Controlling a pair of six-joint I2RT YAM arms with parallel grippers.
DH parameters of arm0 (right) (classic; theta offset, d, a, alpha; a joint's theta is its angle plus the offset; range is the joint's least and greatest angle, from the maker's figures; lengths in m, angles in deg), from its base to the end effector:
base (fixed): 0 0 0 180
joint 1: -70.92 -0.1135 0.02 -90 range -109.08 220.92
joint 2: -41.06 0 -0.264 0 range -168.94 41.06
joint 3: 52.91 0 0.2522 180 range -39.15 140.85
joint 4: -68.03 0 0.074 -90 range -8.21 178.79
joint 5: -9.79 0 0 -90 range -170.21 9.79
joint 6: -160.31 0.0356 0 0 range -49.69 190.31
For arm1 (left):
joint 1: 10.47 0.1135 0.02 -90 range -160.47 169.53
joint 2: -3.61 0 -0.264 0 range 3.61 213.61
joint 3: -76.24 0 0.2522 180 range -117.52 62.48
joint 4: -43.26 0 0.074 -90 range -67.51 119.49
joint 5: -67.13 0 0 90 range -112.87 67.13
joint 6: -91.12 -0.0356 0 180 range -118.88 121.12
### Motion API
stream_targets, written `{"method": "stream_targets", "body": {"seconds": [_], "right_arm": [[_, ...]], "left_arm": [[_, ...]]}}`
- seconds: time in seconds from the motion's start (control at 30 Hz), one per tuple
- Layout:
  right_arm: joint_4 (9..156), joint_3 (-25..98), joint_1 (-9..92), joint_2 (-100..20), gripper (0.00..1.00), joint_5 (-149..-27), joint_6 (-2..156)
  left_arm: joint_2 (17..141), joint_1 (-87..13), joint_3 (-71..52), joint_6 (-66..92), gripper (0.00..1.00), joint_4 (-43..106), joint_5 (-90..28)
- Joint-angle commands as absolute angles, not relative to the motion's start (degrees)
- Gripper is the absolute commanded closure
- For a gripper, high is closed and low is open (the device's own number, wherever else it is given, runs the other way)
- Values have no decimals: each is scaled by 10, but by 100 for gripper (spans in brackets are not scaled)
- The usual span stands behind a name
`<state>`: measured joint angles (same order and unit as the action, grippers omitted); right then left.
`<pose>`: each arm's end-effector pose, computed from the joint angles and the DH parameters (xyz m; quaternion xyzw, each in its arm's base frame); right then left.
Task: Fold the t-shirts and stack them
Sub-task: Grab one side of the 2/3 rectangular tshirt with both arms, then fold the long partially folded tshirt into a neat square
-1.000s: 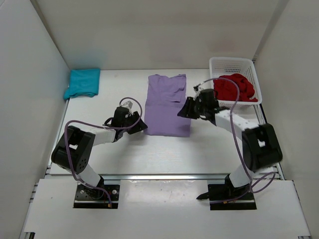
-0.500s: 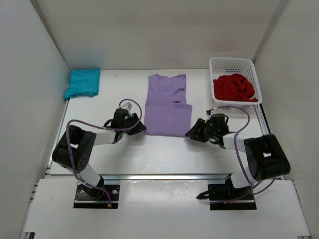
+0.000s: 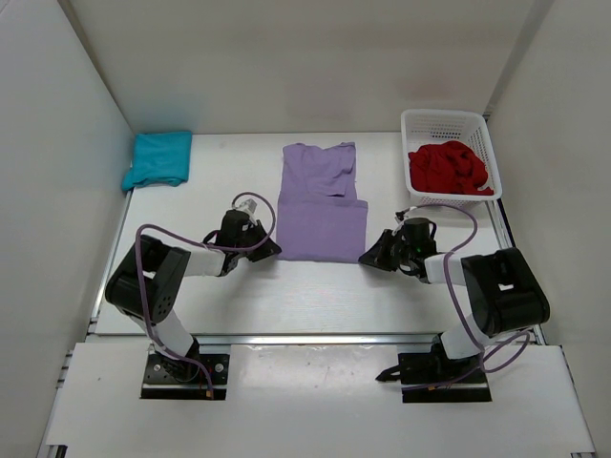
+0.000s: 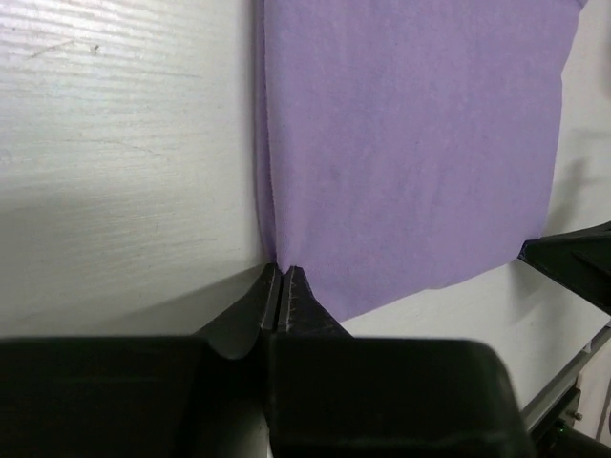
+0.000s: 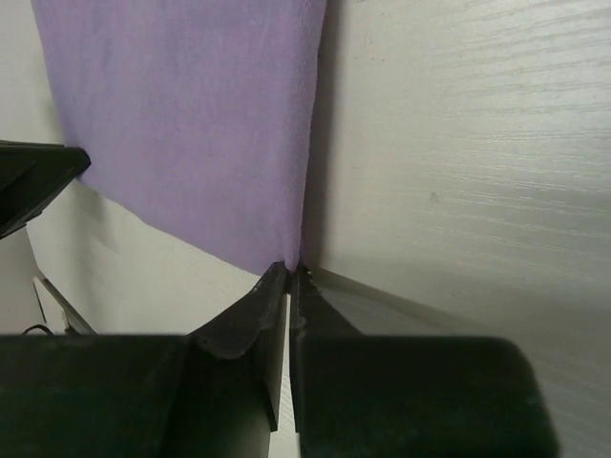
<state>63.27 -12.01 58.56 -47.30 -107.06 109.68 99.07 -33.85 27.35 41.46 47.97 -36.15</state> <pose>0.2512 0.0715 0.1198 0.1175 0.8881 0.3616 0.2583 0.2716 -0.1263 0.1206 -0.0871 0.9040 -0.3035 0.2884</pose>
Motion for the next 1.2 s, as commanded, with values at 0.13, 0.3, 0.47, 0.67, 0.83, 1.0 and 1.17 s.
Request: {"method": "stream_targets", "body": {"seconds": [0.13, 0.3, 0.47, 0.67, 0.83, 1.0, 1.17], "right_arm": [[677, -161, 561, -369, 100, -1039, 1089], [765, -252, 463, -203, 100, -997, 1123], [917, -258, 337, -29, 100, -902, 1179], [922, -83, 449, -110, 100, -992, 1079], [917, 137, 504, -353, 100, -1021, 1001], [961, 409, 535, -583, 100, -1066, 983], [1030, 610, 576, -780, 100, -1105, 977]], "left_arm": [[888, -341, 348, 413, 100, 413, -378], [691, -380, 469, 408, 100, 329, -361], [430, -425, 529, 479, 100, 171, -347], [450, -312, 372, 428, 100, 138, -424], [627, -254, 230, 416, 100, 235, -430], [870, -207, 103, 425, 100, 276, -438], [1036, -184, -59, 430, 100, 267, -409]]}}
